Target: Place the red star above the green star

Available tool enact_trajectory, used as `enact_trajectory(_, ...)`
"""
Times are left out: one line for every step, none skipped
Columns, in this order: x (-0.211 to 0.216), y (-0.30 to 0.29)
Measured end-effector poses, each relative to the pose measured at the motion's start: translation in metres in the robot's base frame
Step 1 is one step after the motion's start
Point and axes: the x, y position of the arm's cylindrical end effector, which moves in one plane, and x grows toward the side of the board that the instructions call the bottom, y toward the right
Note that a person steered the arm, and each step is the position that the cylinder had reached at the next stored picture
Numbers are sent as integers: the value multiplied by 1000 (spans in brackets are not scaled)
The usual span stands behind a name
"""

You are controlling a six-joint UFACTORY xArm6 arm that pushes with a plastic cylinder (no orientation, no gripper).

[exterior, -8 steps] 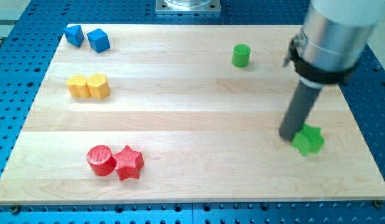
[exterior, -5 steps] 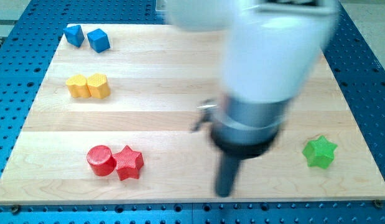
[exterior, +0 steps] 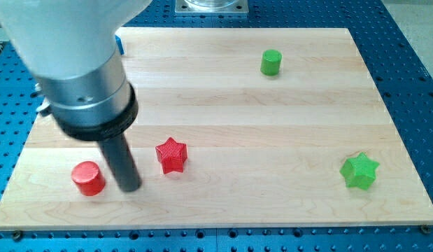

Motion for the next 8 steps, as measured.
enact_trajectory(-36, 93)
enact_trajectory(-44, 93)
enact_trajectory(-51, 130)
enact_trajectory(-51, 212)
enact_trajectory(-51, 223)
enact_trajectory(-61, 212)
enact_trajectory(-58, 263)
enact_trajectory(-73, 274)
